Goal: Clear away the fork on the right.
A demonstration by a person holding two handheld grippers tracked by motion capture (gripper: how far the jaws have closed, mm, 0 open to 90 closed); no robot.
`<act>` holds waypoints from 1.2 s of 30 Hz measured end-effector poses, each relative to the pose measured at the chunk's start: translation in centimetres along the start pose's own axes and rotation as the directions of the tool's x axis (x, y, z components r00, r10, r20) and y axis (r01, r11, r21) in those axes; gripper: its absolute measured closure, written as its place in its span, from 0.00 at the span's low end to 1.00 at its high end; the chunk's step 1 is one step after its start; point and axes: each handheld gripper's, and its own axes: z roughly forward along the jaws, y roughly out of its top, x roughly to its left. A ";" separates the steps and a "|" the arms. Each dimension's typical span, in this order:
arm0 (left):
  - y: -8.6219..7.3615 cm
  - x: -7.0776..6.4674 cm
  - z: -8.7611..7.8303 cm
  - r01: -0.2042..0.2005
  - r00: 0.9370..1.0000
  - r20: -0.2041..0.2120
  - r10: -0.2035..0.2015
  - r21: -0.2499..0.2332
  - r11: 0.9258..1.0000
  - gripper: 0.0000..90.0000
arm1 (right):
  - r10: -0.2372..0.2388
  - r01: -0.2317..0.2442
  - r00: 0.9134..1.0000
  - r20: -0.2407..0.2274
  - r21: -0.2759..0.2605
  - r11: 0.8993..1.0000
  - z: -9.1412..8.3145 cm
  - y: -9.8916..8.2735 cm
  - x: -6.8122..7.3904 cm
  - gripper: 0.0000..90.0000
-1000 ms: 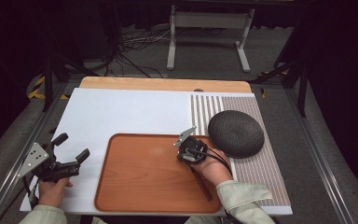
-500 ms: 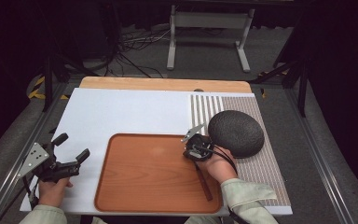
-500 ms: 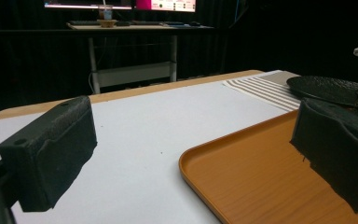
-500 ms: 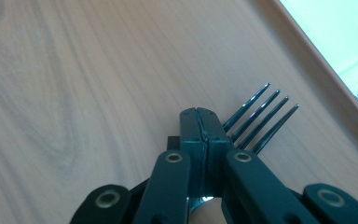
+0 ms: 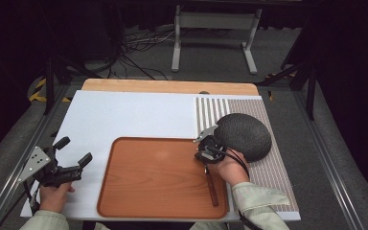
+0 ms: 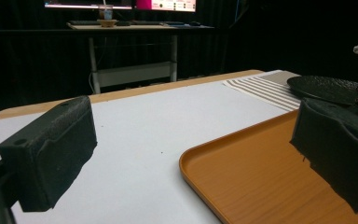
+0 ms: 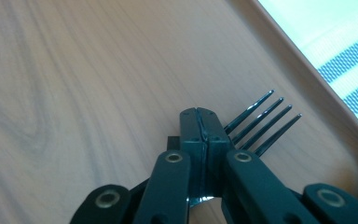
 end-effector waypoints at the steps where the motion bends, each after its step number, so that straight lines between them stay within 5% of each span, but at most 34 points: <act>1: 0.0 0.0 0.0 0.000 1.000 -0.001 0.000 -0.002 1.000 0.01 | 0.003 -0.003 1.000 0.004 0.001 1.000 -0.1 -0.1 -0.1 1.00; 30: 0.0 -0.1 0.1 -0.001 1.000 0.003 0.001 0.003 1.000 0.01 | 0.060 -0.060 0.998 0.034 0.005 0.998 -1.1 -1.6 -1.5 1.00; 36: 0.0 -0.1 0.1 -0.002 1.000 0.002 0.002 0.004 1.000 0.01 | 0.052 -0.050 0.998 0.041 -0.057 0.997 -2.4 -1.3 -1.3 0.93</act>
